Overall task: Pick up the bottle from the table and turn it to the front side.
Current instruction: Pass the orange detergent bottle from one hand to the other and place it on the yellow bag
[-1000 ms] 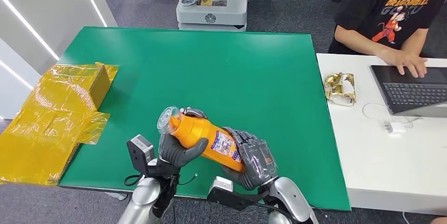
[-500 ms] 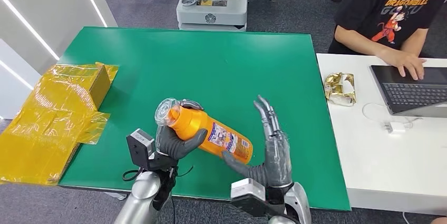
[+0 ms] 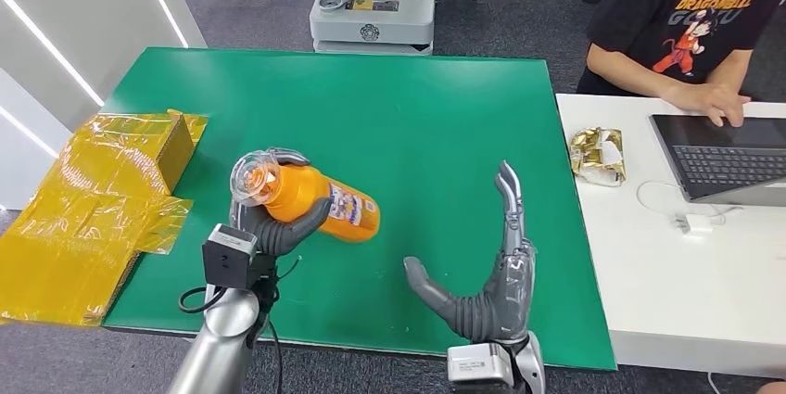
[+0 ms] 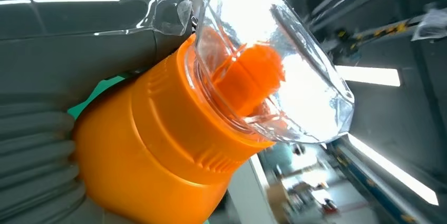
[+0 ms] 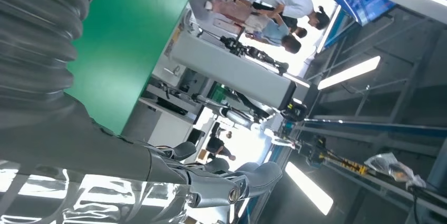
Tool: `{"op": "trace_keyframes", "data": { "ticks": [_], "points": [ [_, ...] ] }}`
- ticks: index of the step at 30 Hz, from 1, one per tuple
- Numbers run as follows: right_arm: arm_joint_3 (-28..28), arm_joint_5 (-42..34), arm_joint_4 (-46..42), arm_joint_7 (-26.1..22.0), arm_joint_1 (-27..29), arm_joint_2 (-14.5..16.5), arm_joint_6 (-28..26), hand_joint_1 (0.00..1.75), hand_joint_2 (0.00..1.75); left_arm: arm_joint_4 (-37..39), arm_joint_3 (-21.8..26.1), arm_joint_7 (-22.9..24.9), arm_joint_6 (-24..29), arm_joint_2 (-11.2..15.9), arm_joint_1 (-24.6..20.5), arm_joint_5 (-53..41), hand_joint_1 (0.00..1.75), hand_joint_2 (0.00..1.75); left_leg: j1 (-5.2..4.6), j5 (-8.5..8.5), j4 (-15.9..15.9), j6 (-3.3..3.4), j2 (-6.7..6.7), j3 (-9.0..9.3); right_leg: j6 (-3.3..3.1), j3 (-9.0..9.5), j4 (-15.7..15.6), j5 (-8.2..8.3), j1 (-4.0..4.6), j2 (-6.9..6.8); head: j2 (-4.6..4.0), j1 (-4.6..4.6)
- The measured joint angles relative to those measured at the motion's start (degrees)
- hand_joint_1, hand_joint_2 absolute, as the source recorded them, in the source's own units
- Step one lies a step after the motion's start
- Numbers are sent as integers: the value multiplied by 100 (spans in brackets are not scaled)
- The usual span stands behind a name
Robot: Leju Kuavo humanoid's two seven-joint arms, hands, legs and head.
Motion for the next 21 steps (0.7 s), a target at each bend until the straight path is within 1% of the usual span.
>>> {"op": "trace_keyframes", "data": {
  "ticks": [5, 9, 12, 14, 17, 21],
  "points": [
    [66, -84, 3, -68, 6, -36, -131, 0, 175, 27, 87, -23, 516, 492, -63, -619, 175, 175, 2, 2, 0, -2, 0, 1, 0, 0, 2, 0, 1, 0, 0, 1],
    [103, -273, 28, -208, 76, -91, -277, 0, 175, 207, 176, 3, 1122, 1064, -181, -1206, 175, 175, 2, 2, 0, -2, 10, 4, -2, 0, 3, 1, 1, 11, 0, -1],
    [126, -327, 41, -252, 123, -140, -321, 0, 175, 311, 252, 4, 1241, 1405, -226, -1277, 175, 175, 2, 2, 0, -2, 8, 4, -2, -1, 3, 0, 1, 8, 0, 0],
    [144, -329, 45, -254, 133, -161, -323, 0, 175, 360, 267, 13, 1250, 1529, -238, -1299, 175, 175, 1, 2, 0, -2, 7, 3, -2, 0, 3, 0, 1, 7, 0, 1],
    [178, -345, 46, -257, 142, -189, -336, 0, 175, 409, 266, 230, 1294, 1689, -246, -1492, 175, 175, 1, 2, 0, -2, 12, 3, -2, 1, 2, 0, 1, 12, 0, 2],
    [225, -420, 30, -293, 180, -234, -409, 0, 175, 361, 276, 756, 1451, 2141, -157, -2306, 175, 175, 1, 1, 0, -2, 15, 4, -2, 0, 3, 0, 1, 15, 0, 1]
  ]
}}
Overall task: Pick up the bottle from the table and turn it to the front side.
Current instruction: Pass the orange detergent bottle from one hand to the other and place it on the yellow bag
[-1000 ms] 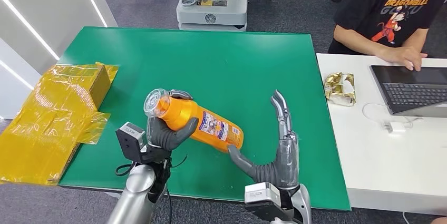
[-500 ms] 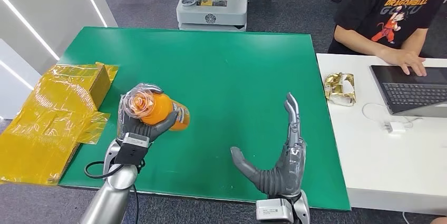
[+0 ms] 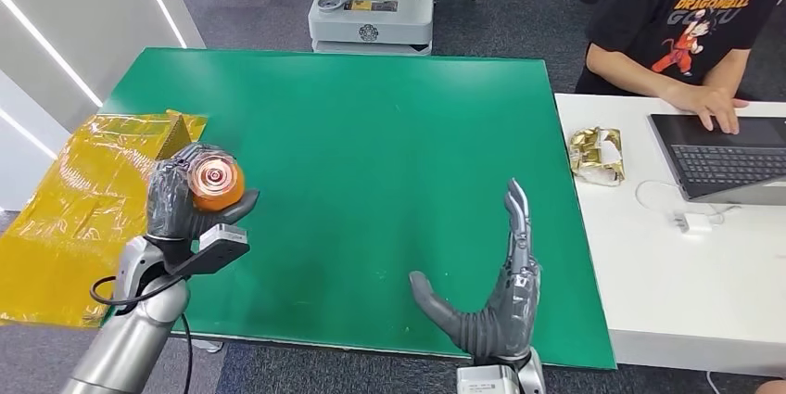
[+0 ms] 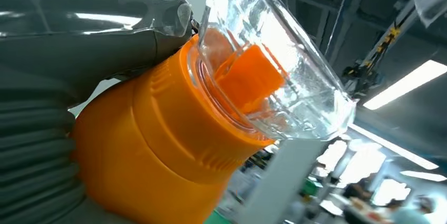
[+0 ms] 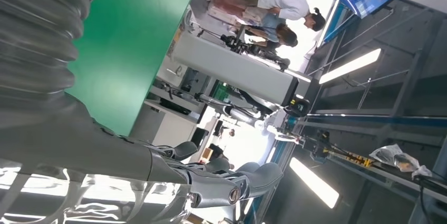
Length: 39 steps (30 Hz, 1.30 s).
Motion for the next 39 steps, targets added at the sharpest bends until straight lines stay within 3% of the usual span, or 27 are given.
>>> {"op": "trace_keyframes", "data": {
  "ticks": [4, 9, 12, 16, 22, 29, 32, 39],
  "points": [
    [36, -11, -35, -18, 19, -32, -8, 0, 175, -177, 46, 267, 93, 352, 166, -714, 175, 175, 2, 0, -1, 0, -4, 0, -1, -1, 1, -1, 0, -3, 0, 0],
    [50, -11, -49, -19, 22, -43, -8, 0, 175, -279, 54, 341, 101, 533, 226, -824, 175, 175, 1, 0, -1, 0, -4, 0, -1, 1, 1, -1, 1, -3, 0, 0],
    [61, -11, -51, -19, 21, -45, -5, 0, 175, -295, 56, 556, 196, 657, 224, -1400, 175, 175, 2, 1, -1, 0, -2, 0, -1, 1, 1, 0, 1, -2, 0, 2],
    [73, -68, -44, -16, 17, -46, 5, 0, 175, -277, 134, 992, 454, 1075, 132, -2549, 175, 175, 4, 1, -1, -1, 0, 1, -2, 0, 2, 0, 1, 0, 0, 1],
    [68, -154, -45, -26, 23, -49, 43, 0, 175, -108, 274, 1410, 433, 1589, 87, -3429, 175, 175, 6, 1, -2, -2, -1, 2, -4, -1, 3, -2, 2, 0, 0, 2],
    [43, -255, -84, -100, 63, -55, 98, 0, 175, 380, 184, 1502, -63, 1686, -52, -4060, 175, 175, 3, 1, -1, -1, -1, 3, -3, 0, 0, -1, 1, -1, 0, 3],
    [47, -321, -89, -151, 70, -61, 113, 0, 175, 860, -61, 1373, -322, 1730, -235, -4256, 175, 175, 2, 2, -1, -2, -1, 4, -3, 1, 0, 0, 1, 0, 0, 2],
    [44, -174, -248, 22, 104, -64, 145, 0, 175, 2177, -555, 1245, -336, 1620, -795, -4398, 175, 175, 4, 2, 0, -2, 0, 4, -4, 0, 1, 2, 1, 0, 0, 2]
  ]
}}
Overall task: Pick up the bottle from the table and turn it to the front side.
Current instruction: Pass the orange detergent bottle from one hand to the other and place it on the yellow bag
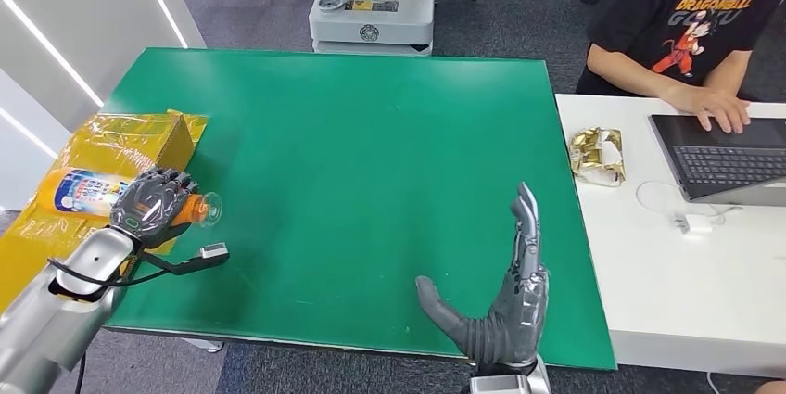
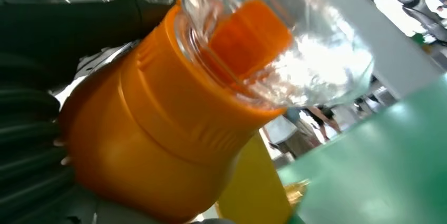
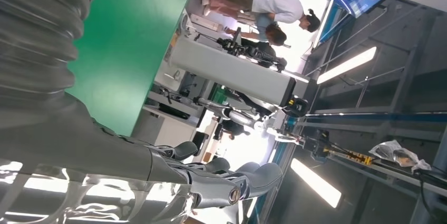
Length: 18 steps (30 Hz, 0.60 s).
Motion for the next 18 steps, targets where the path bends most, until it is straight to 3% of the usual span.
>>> {"op": "trace_keyframes", "data": {
  "ticks": [8, 18],
  "points": [
    [-20, 137, -118, 68, 36, 2, 77, 0, 175, 1292, -467, -194, 39, -233, -664, -262, 175, 175, -1, 0, 0, 0, 4, 0, 0, -1, 0, 0, 0, 3, 0, 0],
    [-32, 310, -174, 154, 46, 6, 254, 0, 175, 2174, -878, -181, 64, -469, -1096, -371, 175, 175, -1, 0, 0, 0, 2, 0, 0, 1, 1, 0, 0, 2, 0, 1]
  ]
}}
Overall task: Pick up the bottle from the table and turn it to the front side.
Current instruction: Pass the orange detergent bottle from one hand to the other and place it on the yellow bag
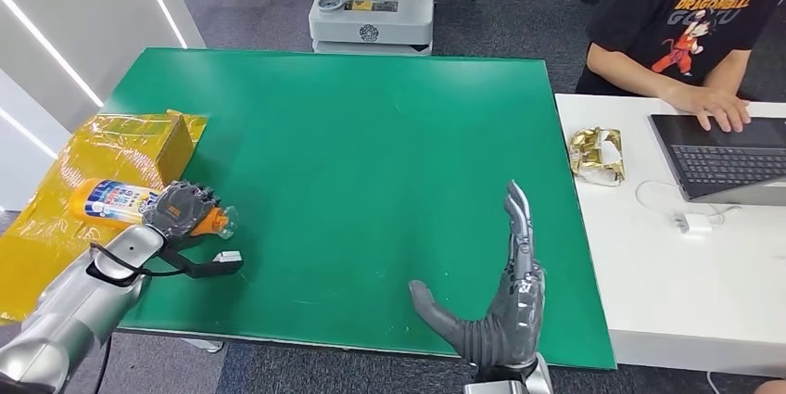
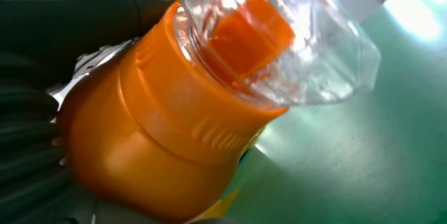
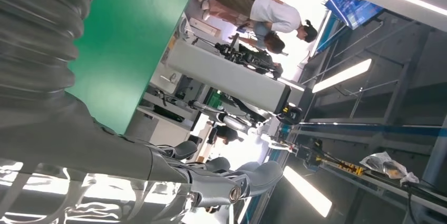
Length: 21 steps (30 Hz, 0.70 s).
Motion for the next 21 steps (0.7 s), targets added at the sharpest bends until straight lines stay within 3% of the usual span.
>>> {"op": "trace_keyframes", "data": {
  "ticks": [6, 10, 11, 21],
  "points": [
    [-4, 48, -8, 51, 0, 7, 5, 0, 175, 300, -47, -25, -13, -99, -205, 92, 169, 175, 0, 1, 0, -1, -1, 4, 0, 4, 2, 0, 0, -1, 0, 0],
    [-17, 104, -37, 115, 3, 11, 20, 0, 175, 434, -45, -33, -11, -165, -259, 282, 8, 175, 0, 1, 0, -1, -3, 7, 0, 7, 2, 0, 0, -2, 0, 0],
    [-21, 117, -43, 120, 3, 12, 21, 0, 175, 458, -45, -26, -10, -180, -267, 314, 0, 175, 0, 2, 0, -2, -3, 7, 0, 7, 2, 0, 0, -3, 0, -1],
    [-34, 166, -58, 151, 6, 16, 19, 0, 175, 520, -40, 19, 38, -236, -299, 402, 0, 175, 0, 3, 0, -4, -4, 9, -1, 10, 3, 1, 0, -3, 0, 0]
  ]
}}
